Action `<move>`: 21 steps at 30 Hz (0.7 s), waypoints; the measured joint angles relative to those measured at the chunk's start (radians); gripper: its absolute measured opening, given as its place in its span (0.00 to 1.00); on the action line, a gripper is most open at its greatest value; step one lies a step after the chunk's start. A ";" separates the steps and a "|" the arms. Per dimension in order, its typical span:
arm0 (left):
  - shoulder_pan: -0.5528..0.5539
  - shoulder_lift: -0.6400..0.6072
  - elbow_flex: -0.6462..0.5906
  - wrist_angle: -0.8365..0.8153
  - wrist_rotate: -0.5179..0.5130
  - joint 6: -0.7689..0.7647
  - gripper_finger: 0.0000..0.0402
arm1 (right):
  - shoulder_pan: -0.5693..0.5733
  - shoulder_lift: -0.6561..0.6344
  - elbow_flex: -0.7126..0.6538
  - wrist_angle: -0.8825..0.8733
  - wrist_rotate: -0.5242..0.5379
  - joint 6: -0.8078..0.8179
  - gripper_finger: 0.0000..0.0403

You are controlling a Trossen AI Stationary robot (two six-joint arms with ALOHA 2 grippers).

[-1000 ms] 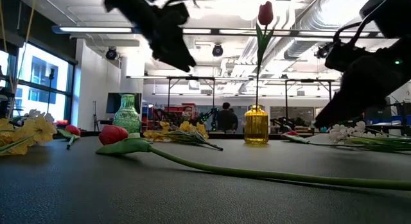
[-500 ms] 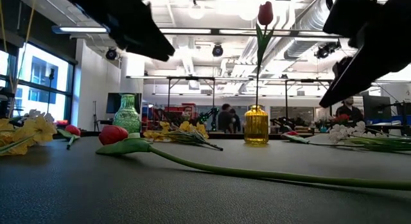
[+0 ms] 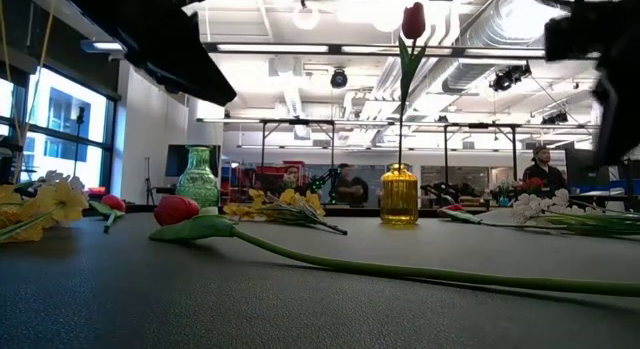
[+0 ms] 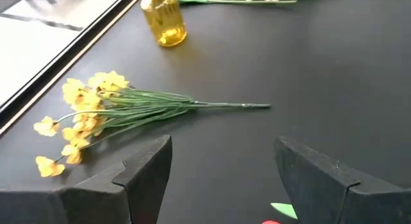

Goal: Sort flowers into vase by color
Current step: Put the right white flowers into the green vase

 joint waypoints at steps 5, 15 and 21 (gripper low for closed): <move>0.029 0.000 0.000 -0.002 0.001 0.034 0.65 | -0.010 -0.020 -0.099 -0.016 -0.075 0.130 0.80; 0.086 0.000 0.000 -0.001 0.014 0.097 0.65 | -0.037 -0.061 -0.161 -0.043 -0.117 0.419 0.68; 0.106 0.001 0.000 -0.002 0.015 0.107 0.65 | -0.028 -0.053 -0.227 0.099 -0.157 0.452 0.62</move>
